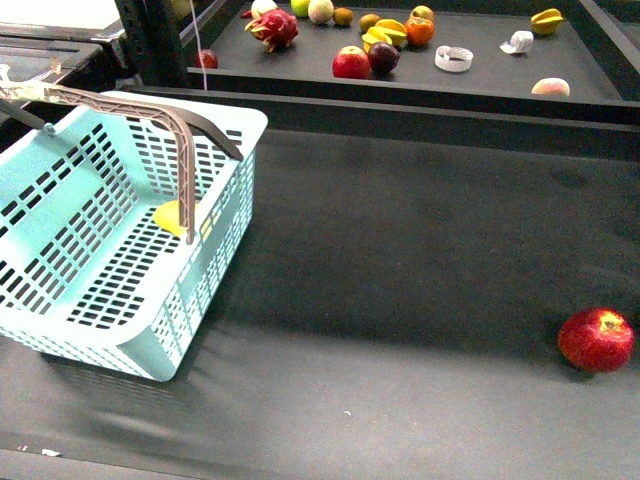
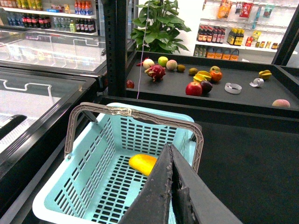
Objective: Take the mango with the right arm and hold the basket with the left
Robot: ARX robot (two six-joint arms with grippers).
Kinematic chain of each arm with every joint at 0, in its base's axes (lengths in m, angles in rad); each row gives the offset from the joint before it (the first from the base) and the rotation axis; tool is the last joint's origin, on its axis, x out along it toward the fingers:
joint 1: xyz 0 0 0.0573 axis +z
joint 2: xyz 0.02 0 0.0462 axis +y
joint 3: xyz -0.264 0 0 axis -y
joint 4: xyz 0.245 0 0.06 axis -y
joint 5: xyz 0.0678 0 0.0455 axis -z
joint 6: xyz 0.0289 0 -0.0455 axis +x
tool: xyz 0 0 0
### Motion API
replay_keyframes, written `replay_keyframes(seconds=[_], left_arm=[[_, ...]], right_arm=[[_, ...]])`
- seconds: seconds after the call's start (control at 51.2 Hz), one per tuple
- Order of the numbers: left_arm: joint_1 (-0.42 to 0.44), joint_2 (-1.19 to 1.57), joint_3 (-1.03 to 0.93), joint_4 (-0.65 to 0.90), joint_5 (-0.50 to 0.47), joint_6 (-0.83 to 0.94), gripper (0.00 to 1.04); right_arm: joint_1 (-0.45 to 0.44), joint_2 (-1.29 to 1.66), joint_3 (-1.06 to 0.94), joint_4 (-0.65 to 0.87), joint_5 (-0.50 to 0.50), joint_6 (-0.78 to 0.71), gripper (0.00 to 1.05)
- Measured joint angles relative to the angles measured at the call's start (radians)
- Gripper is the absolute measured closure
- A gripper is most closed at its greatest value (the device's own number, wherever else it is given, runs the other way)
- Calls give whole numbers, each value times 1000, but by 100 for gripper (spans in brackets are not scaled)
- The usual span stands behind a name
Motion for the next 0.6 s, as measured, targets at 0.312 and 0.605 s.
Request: replay_keyframes(seconds=[0.312,0.605], left_arm=[[-1,-170,0,-166,0,0,103],[-1,-261,0,-257,0,0,103]], right_arm=[[0,0,0,0,0,0,8],[0,0,0,0,0,0,8]])
